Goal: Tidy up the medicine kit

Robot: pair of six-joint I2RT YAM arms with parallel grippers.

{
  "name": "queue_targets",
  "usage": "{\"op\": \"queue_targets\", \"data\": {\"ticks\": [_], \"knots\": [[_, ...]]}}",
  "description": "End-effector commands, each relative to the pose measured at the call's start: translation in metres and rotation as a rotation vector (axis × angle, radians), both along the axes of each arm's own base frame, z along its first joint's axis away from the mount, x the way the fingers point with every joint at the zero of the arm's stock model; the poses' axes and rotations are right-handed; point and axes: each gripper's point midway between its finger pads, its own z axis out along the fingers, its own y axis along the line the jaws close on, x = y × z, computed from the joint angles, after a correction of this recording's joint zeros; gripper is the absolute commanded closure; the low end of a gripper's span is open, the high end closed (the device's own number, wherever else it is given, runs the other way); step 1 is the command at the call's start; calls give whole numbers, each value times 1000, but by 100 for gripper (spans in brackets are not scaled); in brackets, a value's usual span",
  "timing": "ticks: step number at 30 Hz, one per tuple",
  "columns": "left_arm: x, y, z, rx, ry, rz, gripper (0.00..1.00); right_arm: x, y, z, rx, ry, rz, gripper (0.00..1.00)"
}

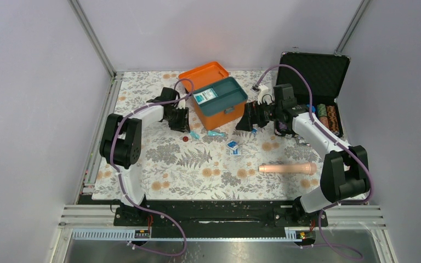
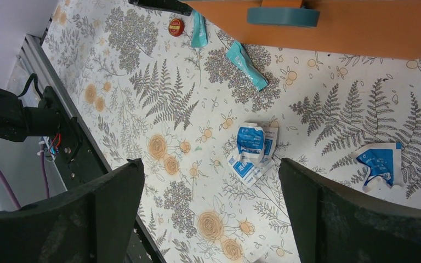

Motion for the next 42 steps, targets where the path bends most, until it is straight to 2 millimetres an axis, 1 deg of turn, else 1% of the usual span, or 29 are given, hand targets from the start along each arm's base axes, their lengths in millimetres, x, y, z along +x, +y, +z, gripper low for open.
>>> {"op": "queue_targets", "data": {"ticks": [1,5,8,11,14,16,17,19,21,24,27,32,33,37,39,42], "knots": [[12,3,1,17,5,49,67,0,-5,13,-10,-63,-7,1],[11,0,-4,6,19,39,70,0,-5,12,-13,-64,-7,1],[11,-6,-7,-30,27,11,72,0,-5,11,-14,-62,-7,1],[11,-11,-9,-54,35,-14,80,1,-5,11,-14,-62,-6,1],[10,-14,-9,-67,39,-30,90,1,-5,12,-14,-63,-6,1],[9,-16,-6,-82,31,-48,98,1,-5,11,-16,-63,-7,1],[10,-16,-4,-84,24,-56,100,1,-5,12,-17,-65,-8,1],[10,-16,5,-101,5,-72,100,0,-6,11,-19,-65,-9,1],[9,-15,16,-137,-14,-79,100,-1,-7,10,-26,-63,-7,1],[9,-15,41,-223,-63,-98,100,-2,-8,9,-30,-64,-6,1],[4,-17,65,-283,-98,-145,100,-1,-7,9,-27,-62,-3,1],[-10,-29,108,-388,-178,-253,100,2,-6,10,-24,-60,-1,1],[-12,-32,119,-406,-208,-280,100,2,-5,10,-22,-59,0,1],[-15,-44,152,-481,-268,-360,100,3,-5,12,-22,-61,2,1],[-12,-53,172,-525,-290,-385,100,3,-6,15,-31,-63,7,1],[5,-66,205,-581,-343,-369,100,0,-10,18,-49,-78,21,1]]}}
